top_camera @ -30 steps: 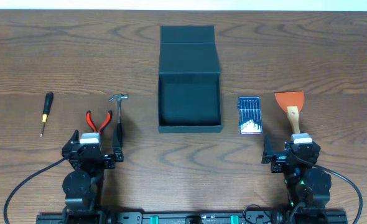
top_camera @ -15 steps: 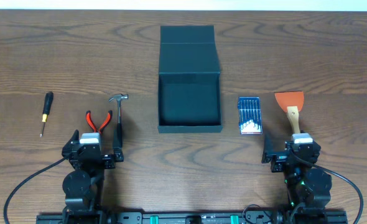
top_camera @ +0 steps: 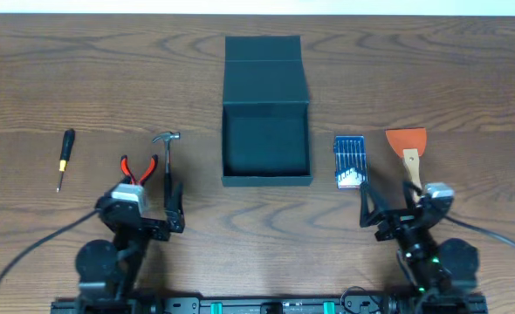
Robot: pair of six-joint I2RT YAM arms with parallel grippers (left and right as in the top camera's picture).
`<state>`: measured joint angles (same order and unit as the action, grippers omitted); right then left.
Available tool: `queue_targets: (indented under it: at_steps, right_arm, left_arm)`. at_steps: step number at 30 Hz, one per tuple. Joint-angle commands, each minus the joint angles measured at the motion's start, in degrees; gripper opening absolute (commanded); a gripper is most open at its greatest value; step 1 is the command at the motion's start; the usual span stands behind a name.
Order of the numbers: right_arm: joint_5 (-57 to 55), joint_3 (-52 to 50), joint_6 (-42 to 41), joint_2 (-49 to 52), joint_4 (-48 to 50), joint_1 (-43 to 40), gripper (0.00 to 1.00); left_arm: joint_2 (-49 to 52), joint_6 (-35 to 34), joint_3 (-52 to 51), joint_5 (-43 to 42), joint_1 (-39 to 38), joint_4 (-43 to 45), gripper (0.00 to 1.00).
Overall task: Pack container
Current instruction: 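Reach the right gripper to the orange scraper and grasp its handle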
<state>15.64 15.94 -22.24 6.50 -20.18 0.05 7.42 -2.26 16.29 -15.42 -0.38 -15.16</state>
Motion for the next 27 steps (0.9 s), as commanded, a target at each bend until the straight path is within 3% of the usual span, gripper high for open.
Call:
queue_targets:
  at_steps: [1, 6, 11, 14, 21, 23, 24, 26, 27]
  right_arm:
    - [1.1, 10.6, -2.3, 8.0, -1.3, -0.6, 0.99]
    - [0.8, 30.9, 6.2, 31.3, -12.9, -0.6, 0.99]
    - [-3.5, 51.2, 14.3, 54.3, -22.6, -0.6, 0.99]
    - [-4.9, 60.7, 22.3, 66.5, -25.6, -0.6, 0.99]
    - [-9.0, 66.2, 27.0, 85.2, -25.0, -1.2, 0.99]
    - [-11.6, 66.2, 27.0, 89.2, -25.5, -1.8, 0.86]
    - [-12.7, 66.2, 26.7, 90.8, -25.9, -2.1, 0.84]
    - [-15.8, 66.2, 24.5, 94.0, -26.7, -3.1, 0.85]
    - [-17.4, 66.2, 23.8, 95.3, -27.1, -3.7, 0.91]
  left_arm:
    - [8.3, -1.6, 8.6, 0.5, 0.3, -3.2, 0.98]
    - [25.8, 1.2, 21.1, 0.1, -0.4, -9.0, 0.98]
    - [33.0, 2.6, 28.2, 7.2, -0.4, -9.0, 0.98]
    - [37.9, 2.8, 31.8, 7.4, 1.5, -9.0, 0.98]
    - [51.1, 2.8, 40.1, 7.3, 5.4, -11.5, 0.98]
    - [54.9, 2.8, 42.3, 6.9, 6.1, -12.7, 0.98]
    - [56.5, 2.8, 43.1, 6.9, 6.4, -13.0, 0.98]
    - [59.5, 2.8, 44.0, 6.9, 6.9, -13.1, 0.98]
    - [60.8, 2.8, 44.1, 6.9, 7.1, -13.0, 0.98]
